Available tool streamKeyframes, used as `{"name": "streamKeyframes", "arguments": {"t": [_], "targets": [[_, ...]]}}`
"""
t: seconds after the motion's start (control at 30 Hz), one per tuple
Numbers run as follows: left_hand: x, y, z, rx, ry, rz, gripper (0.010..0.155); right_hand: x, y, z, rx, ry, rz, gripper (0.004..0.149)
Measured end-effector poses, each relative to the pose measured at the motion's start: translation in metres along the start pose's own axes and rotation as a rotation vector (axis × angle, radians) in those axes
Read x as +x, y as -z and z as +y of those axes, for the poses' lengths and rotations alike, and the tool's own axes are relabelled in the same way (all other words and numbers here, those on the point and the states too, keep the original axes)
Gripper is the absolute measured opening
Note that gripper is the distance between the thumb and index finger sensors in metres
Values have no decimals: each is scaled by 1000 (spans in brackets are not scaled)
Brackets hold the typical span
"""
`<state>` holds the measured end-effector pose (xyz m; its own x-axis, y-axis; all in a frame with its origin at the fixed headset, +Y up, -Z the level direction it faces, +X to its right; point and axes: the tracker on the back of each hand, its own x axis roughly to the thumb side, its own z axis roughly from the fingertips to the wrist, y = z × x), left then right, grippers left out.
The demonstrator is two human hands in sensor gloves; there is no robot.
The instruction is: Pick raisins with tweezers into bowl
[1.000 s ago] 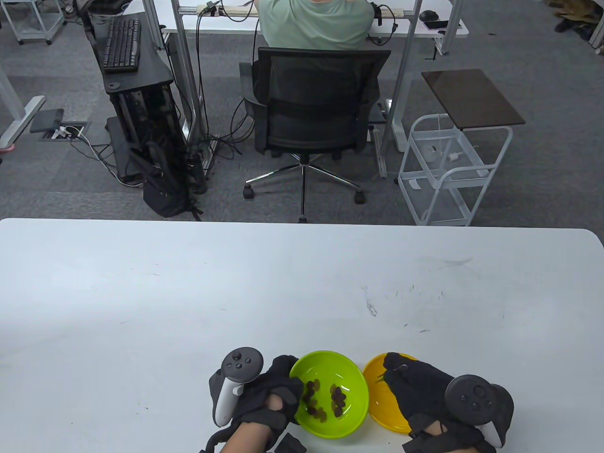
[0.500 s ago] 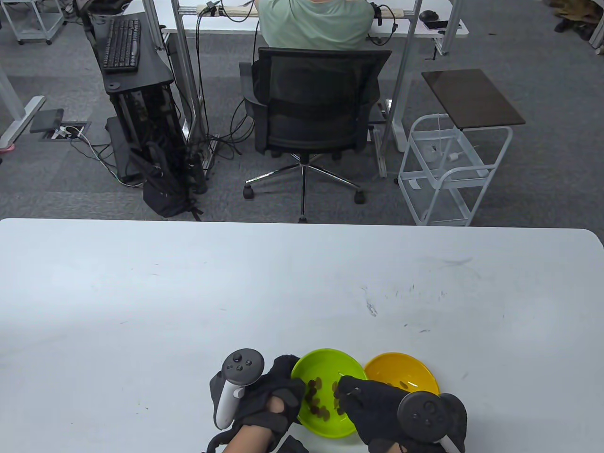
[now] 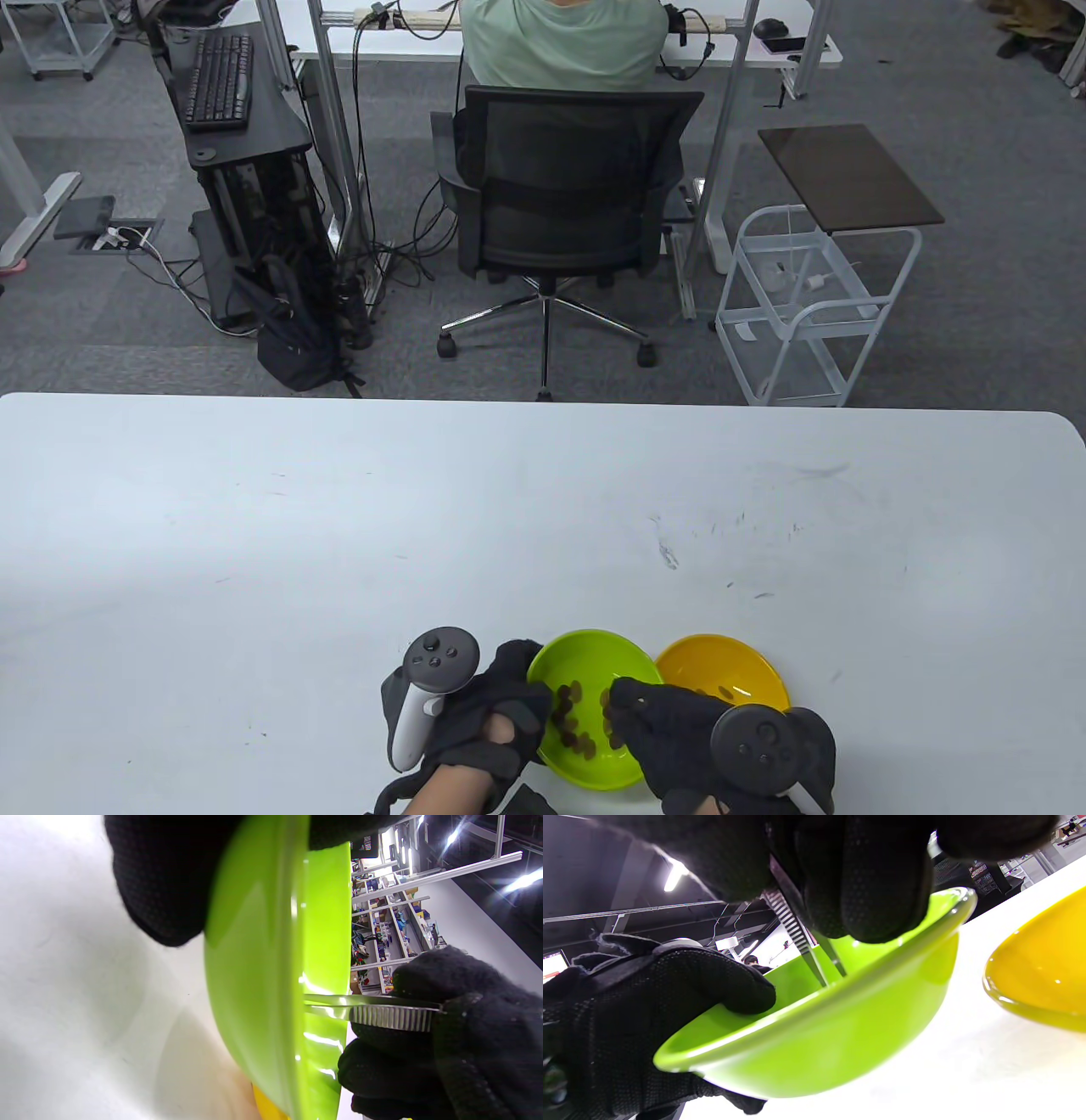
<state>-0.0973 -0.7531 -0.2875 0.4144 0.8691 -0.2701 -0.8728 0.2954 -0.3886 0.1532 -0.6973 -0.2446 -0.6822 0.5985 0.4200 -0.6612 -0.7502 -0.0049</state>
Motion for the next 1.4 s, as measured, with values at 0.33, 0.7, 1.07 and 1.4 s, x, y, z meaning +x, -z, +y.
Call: {"name": "streamKeyframes", "arguments": {"t": [0.33, 0.7, 1.07, 1.4], "targets": [[0, 0, 2, 9, 1, 2, 63, 0, 1, -1, -6, 3, -30, 42], [-1, 0, 4, 15, -3, 9, 63, -6, 0, -29, -103, 61, -15, 41], [-2, 0, 6, 23, 3, 24, 63, -60, -5, -52, -144, 29, 167, 41], [-3, 0, 8, 27, 8, 26, 63, -82, 2, -26, -16, -60, 252, 41]]}}
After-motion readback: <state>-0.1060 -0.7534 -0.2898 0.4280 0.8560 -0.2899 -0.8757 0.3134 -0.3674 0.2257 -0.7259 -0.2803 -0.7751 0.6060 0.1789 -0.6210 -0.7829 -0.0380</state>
